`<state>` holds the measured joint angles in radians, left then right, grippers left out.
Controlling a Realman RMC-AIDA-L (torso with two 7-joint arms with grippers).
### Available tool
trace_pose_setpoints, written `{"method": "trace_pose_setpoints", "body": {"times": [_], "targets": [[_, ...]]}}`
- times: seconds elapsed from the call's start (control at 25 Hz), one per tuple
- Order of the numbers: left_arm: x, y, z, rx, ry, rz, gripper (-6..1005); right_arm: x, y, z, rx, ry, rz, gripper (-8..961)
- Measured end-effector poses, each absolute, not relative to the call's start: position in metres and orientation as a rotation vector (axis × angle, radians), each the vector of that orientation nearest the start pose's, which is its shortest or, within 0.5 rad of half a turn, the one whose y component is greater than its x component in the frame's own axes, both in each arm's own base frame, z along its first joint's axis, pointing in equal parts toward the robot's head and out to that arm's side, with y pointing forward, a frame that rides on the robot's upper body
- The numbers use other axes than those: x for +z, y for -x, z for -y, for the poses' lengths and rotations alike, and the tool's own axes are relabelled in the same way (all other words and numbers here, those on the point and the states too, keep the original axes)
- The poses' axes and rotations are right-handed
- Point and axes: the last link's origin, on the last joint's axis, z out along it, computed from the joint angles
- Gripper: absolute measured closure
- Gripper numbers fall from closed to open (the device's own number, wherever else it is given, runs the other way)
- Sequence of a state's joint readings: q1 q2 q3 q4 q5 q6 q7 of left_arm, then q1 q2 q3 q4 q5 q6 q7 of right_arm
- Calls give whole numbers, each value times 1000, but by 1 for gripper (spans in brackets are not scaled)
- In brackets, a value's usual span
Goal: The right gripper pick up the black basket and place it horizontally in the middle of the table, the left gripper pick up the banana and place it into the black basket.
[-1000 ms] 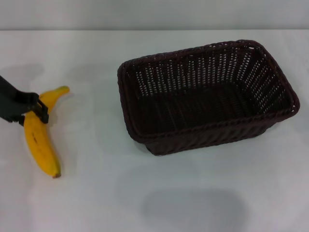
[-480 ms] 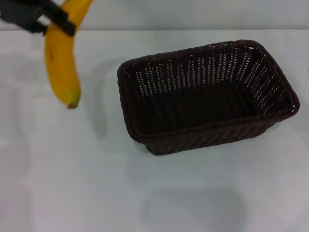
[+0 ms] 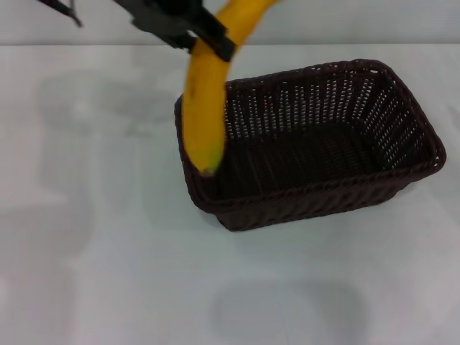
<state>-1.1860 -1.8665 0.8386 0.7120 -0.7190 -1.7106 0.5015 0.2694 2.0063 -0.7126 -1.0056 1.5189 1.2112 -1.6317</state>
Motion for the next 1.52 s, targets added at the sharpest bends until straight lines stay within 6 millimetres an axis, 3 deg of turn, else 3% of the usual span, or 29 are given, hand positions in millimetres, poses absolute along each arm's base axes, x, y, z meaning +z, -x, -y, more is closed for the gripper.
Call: {"method": "trace_pose_setpoints", "body": {"times": [0.24,0.52,0.64,0.84,1.0,1.2,1.52], "targets": [[32,63,-439,134,2785,1223,401,135,-321,-336,660,2033,-657,289],[27,63,-440,135,2782,1153,379,130,-325,-333,672,2043,-676,290],[32,62,-437,30,2800,1078,369,128,-327,-331,674,2040,-681,290],[48,63,-430,-266,2789,855,146,129,-335,-322,692,2006,-659,290],[74,99,-412,-569,2642,644,106,124,-343,-317,701,1980,-616,290],[99,159,-377,-855,2434,534,112,116,-356,-310,721,1905,-563,291],[118,267,-302,-1051,2011,438,112,105,-380,-295,699,1680,-463,291]]}}
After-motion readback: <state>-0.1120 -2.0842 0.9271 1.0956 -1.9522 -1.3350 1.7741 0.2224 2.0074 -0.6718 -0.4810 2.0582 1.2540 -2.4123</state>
